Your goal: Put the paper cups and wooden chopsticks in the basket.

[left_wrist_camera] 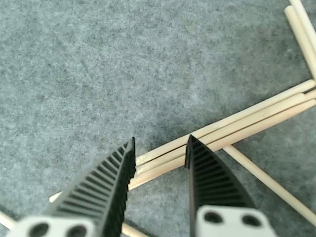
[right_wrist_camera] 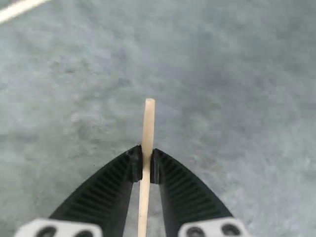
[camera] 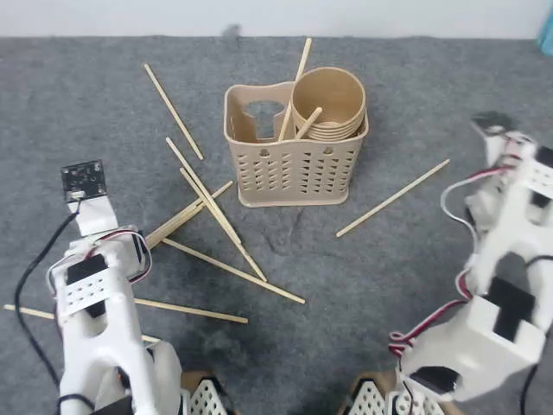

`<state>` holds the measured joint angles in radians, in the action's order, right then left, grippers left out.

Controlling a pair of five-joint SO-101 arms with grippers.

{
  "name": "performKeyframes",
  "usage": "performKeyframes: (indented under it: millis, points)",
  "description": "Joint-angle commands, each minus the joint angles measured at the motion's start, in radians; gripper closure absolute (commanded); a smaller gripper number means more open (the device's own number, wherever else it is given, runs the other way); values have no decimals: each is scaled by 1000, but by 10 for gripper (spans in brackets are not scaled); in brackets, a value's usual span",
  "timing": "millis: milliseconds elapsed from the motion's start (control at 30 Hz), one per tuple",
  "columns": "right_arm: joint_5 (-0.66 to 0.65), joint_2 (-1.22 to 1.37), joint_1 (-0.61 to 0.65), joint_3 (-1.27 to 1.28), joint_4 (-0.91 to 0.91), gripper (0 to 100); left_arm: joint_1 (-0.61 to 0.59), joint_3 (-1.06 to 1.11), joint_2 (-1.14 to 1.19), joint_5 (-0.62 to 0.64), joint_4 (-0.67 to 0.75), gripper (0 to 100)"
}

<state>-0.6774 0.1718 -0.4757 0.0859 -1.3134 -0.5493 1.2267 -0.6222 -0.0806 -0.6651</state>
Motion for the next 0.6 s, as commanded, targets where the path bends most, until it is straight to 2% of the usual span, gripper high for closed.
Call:
performKeyframes:
  millis: [0, 200, 367, 567]
  points:
    - [78, -76, -110, 48, 124, 991, -8, -7, -35, 2, 20, 838]
    - [91, -76, -217, 201, 334, 969, -8, -7, -35, 2, 20, 838]
    - [95, -79, -228, 210, 338, 794, -8, -7, -35, 2, 20, 838]
    - [97, -76, -193, 176, 346, 838, -9, -7, -35, 2, 20, 838]
